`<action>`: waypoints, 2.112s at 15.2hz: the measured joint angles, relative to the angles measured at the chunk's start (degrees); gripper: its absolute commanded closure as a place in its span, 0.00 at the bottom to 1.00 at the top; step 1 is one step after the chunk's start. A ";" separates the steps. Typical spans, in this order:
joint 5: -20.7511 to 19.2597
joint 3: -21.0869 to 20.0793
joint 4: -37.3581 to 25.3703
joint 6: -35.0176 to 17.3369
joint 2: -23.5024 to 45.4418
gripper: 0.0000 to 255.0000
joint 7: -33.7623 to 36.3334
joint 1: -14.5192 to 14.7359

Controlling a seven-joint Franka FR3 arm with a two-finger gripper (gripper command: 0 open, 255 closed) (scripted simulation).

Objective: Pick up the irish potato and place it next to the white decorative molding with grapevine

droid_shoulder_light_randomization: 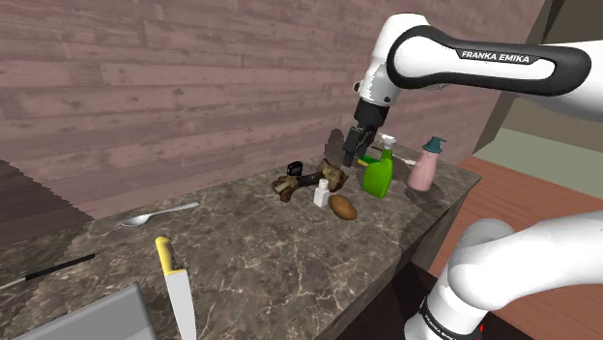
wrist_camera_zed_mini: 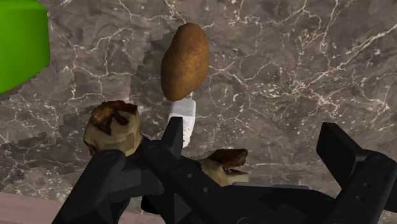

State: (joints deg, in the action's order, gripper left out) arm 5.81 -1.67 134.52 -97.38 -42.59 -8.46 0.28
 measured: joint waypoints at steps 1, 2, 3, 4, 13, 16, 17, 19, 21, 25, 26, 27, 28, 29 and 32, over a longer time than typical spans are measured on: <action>0.00 0.00 0.00 0.00 0.00 0.00 0.00 0.00; -0.25 -0.42 0.71 -0.70 0.15 0.00 0.64 -0.25; -0.67 -1.02 1.61 -2.05 0.87 0.00 1.58 -0.67; -1.22 -1.64 2.79 -3.43 1.38 0.00 2.63 -1.18; -7.84 -8.02 11.60 -16.96 10.00 0.00 15.45 -7.16; -9.09 -8.76 13.23 -19.84 11.85 0.00 17.45 -8.20; -9.19 -8.85 13.87 -20.63 12.04 0.00 17.69 -8.27; -9.45 -8.90 15.00 -22.50 12.81 0.00 17.91 -8.47; -9.78 -8.87 16.16 -24.72 13.87 0.00 18.01 -8.75; -9.80 -8.99 16.95 -25.74 14.10 0.00 18.24 -8.73; -9.80 -8.99 16.96 -25.78 14.11 0.00 18.24 -8.73; -9.81 -9.00 16.97 -25.80 14.12 0.00 18.25 -8.73; -9.81 -9.00 16.98 -25.81 14.12 0.00 18.25 -8.73; -9.81 -9.00 16.98 -25.81 14.12 1.00 18.25 -8.73; -9.81 -8.99 16.98 -25.80 14.10 1.00 18.25 -8.74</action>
State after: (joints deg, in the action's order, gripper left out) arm -4.00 -10.66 151.50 -123.17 -28.49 9.79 -8.45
